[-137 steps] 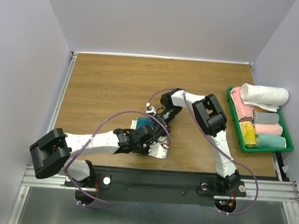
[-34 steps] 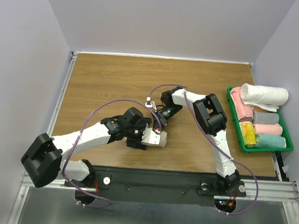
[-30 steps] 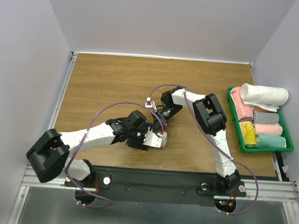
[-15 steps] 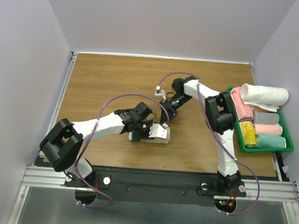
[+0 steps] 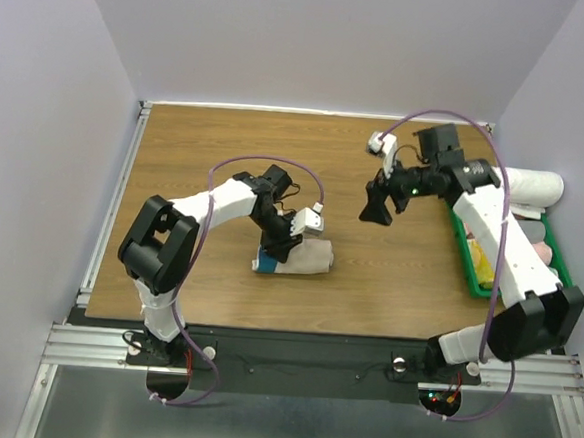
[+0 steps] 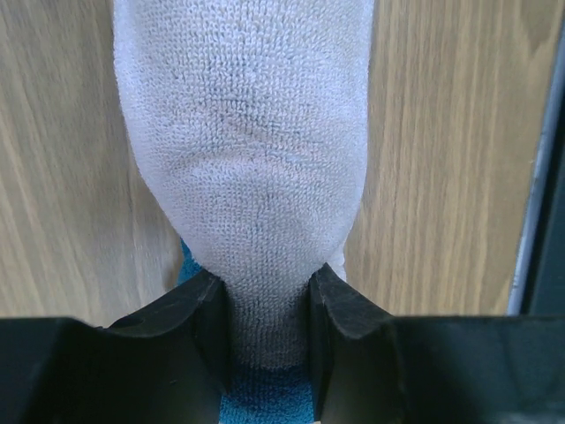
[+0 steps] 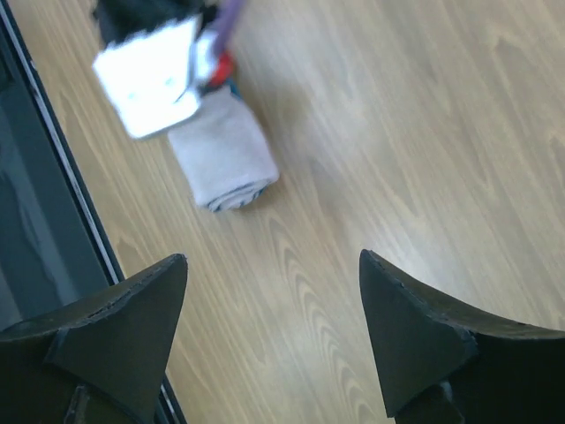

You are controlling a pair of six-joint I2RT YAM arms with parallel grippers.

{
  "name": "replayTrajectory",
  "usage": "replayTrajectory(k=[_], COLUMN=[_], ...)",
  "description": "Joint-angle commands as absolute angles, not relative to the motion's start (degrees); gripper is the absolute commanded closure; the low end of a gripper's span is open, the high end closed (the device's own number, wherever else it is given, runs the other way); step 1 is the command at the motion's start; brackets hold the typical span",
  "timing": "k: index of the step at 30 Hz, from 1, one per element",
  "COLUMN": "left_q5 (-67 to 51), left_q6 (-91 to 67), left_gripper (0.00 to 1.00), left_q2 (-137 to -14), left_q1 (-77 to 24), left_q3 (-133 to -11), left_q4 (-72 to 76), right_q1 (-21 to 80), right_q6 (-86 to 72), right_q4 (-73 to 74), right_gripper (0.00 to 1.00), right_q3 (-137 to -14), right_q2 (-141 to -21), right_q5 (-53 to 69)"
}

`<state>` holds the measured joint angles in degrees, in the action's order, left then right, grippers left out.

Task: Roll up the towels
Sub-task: Roll the towel, then place the rolled towel into the container

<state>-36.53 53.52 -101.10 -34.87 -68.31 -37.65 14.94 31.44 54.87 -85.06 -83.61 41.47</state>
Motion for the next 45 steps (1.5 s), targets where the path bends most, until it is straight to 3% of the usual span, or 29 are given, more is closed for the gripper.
replayTrajectory(k=[1,13,18,23,24,40,42,45], left_q5=[-42.6,-49.0,-50.4,-53.1,-53.2,-54.8,-54.9,-55.4], left_q6=[55.0,57.0,58.5,61.4,61.6,62.9,62.9,63.2], left_gripper=[0.76,0.76,0.76,0.76,0.76,0.76,0.75,0.74], left_q2=[-109.4,-119.7,-121.5,-123.8,-124.2,-125.3,-125.2,-124.9], left_q1=[-31.7,-27.1,-26.5,-25.1,-24.9,-24.3,-24.3,-24.3], left_q3=[-71.3,-78.9,-80.1,-81.4,-81.5,-81.0,-80.8,-80.2], left_q4=[-49.3,-57.1,-59.3,-63.5,-63.5,-64.0,-64.0,-64.0], right_q1=[21.0,48.5,58.5,63.0,63.5,66.1,66.1,66.1], right_q6=[30.2,27.2,28.6,30.0,29.9,35.3,35.6,35.7], right_q4=[49.1,38.7,29.7,26.1,25.9,14.7,13.4,12.0], right_gripper=[0.17,0.18,0.09,0.06,0.01,0.0,0.05,0.21], right_q3=[-77.4,-71.3,-67.7,-66.8,-66.7,-58.4,-57.9,-57.2], right_q2=[-80.1,-79.4,-84.9,-89.3,-89.6,-96.6,-97.4,-99.0], right_q5=[26.1,5.0,-5.7,-8.5,-8.5,-12.7,-13.2,-13.6])
